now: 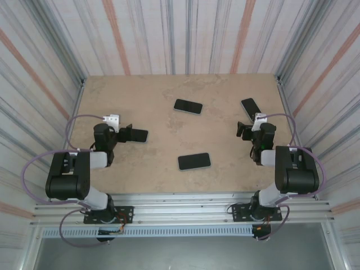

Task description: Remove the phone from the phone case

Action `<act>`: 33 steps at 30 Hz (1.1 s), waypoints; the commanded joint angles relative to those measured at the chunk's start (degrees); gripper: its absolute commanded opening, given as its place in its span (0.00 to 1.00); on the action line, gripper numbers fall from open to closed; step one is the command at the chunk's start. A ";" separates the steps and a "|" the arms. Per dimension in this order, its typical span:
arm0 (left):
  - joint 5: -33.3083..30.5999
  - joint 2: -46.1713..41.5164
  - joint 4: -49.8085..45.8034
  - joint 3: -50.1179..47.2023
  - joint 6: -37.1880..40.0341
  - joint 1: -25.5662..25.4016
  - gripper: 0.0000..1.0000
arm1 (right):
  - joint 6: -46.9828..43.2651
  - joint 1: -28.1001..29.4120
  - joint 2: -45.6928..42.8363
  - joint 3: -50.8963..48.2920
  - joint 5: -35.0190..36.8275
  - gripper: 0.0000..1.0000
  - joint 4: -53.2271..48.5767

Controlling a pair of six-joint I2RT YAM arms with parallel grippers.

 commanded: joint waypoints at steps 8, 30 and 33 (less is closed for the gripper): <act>-0.49 0.35 1.50 -0.61 1.26 -0.25 0.99 | 0.87 0.49 0.57 0.22 1.46 0.99 -0.14; -7.55 -15.02 -18.73 3.99 -0.83 -2.77 0.99 | 0.28 0.02 -13.36 4.94 -3.65 0.99 -17.76; -9.73 -19.14 -25.95 6.33 -8.55 -2.96 0.99 | 1.47 0.13 -18.01 7.41 -7.27 0.99 -23.29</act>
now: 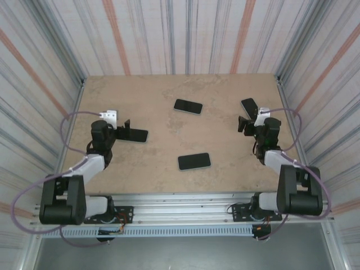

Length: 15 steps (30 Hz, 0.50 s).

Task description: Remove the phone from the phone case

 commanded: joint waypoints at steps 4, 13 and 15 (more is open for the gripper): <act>-2.67 -7.27 -22.28 8.00 -15.25 -0.76 0.99 | 2.65 0.75 -8.11 6.80 -7.92 0.99 -15.78; -6.23 -6.00 -51.30 22.49 -34.21 -6.25 0.99 | 2.78 6.22 -10.01 15.42 -16.07 0.99 -30.90; -8.11 -4.39 -55.63 25.38 -38.71 -9.15 0.99 | 2.64 8.36 -9.66 17.50 -16.91 0.99 -33.29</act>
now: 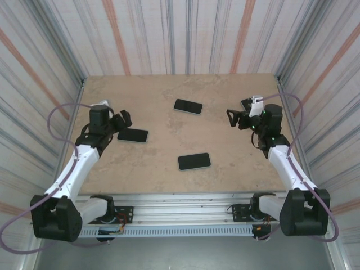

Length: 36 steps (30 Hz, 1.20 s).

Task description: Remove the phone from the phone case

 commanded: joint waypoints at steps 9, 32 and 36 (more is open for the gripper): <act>-7.64 15.09 -29.39 15.15 -29.28 -8.65 0.99 | 0.17 10.24 5.71 8.85 -6.85 0.99 -11.23; -6.38 40.00 -37.39 30.76 -57.47 -6.08 0.99 | 1.59 20.21 19.14 16.58 -9.40 0.99 -8.42; -6.40 42.15 -37.05 31.14 -61.54 -6.03 0.99 | 1.33 20.22 20.18 17.50 -9.64 0.99 -8.88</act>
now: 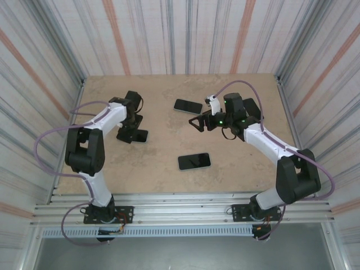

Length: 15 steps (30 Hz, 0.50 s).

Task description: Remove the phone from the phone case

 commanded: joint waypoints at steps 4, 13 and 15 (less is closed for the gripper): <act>0.37 3.68 -0.84 1.88 -5.97 0.63 0.99 | 1.17 0.40 1.64 3.10 -2.35 0.99 -1.15; 1.63 7.33 0.00 3.51 -5.61 1.84 0.99 | 1.76 0.48 3.20 4.33 -4.01 0.99 -1.86; 1.52 8.04 0.03 4.10 -5.16 1.95 0.99 | 1.78 0.52 3.62 4.57 -3.87 0.99 -2.13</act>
